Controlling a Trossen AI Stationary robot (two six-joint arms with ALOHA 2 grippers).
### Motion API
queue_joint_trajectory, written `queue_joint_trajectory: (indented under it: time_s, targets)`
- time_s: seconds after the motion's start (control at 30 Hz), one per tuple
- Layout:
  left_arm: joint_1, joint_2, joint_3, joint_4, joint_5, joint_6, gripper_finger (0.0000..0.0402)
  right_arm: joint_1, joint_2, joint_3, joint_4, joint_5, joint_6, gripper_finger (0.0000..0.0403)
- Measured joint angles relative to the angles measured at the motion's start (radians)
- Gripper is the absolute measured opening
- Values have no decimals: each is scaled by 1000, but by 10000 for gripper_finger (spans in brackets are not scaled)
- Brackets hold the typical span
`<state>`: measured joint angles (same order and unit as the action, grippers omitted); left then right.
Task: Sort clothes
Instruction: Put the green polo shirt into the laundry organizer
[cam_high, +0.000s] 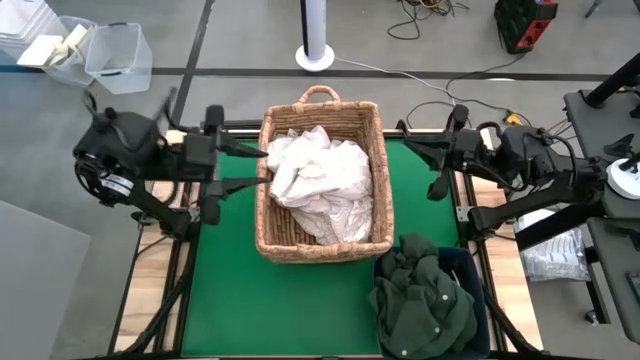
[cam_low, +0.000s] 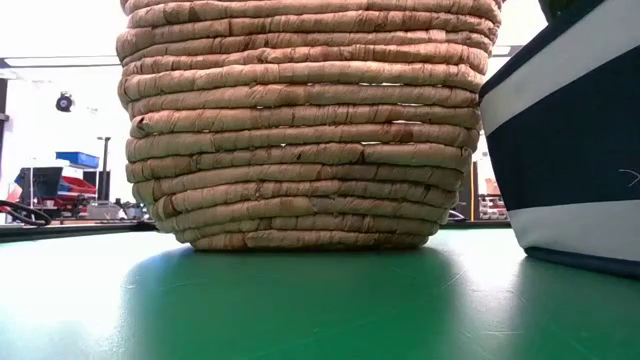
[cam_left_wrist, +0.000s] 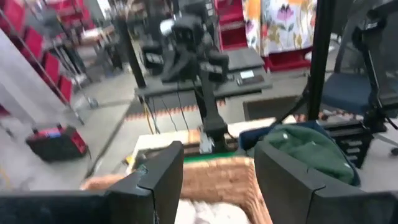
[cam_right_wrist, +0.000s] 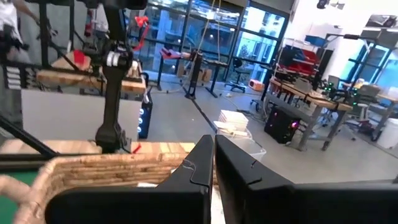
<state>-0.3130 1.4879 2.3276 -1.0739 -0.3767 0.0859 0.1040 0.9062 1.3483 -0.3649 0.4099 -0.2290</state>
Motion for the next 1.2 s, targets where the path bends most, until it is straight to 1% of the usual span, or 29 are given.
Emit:
queue_joint_trajectory:
  time_s: [0.1,0.17,0.33,0.5,0.6,0.7,0.77,0.83,0.9,0.97,1.1,1.2]
  targets:
    - [1,-20,0,41,1,68,175,0,-10,0,3,-2,26,9]
    - [2,-34,0,54,2,93,175,0,-22,0,2,-25,35,9]
    - [2,-73,0,35,27,114,175,0,-69,-6,2,-47,28,9]
    - [2,-102,0,34,28,116,175,0,-101,-16,-17,-46,83,9]
    - [3,-117,0,34,7,116,175,0,-113,-13,-83,-42,138,9]
    - [9,-130,0,27,-73,115,175,0,-126,10,-195,31,224,9]
    - [9,-138,0,4,-130,97,175,0,-139,31,-299,38,304,9]
    - [10,-145,0,-39,-159,52,175,0,-148,48,-398,34,390,9]
    - [10,-151,0,-83,-161,21,175,0,-156,52,-506,-15,448,9]
    - [9,-150,0,-95,-161,19,175,0,-164,38,-564,-83,461,9]
    - [9,-147,0,-69,-161,75,175,0,-193,-22,-544,-154,379,9]
    - [9,-156,0,-67,-158,80,175,0,-255,-81,-470,-175,312,9]
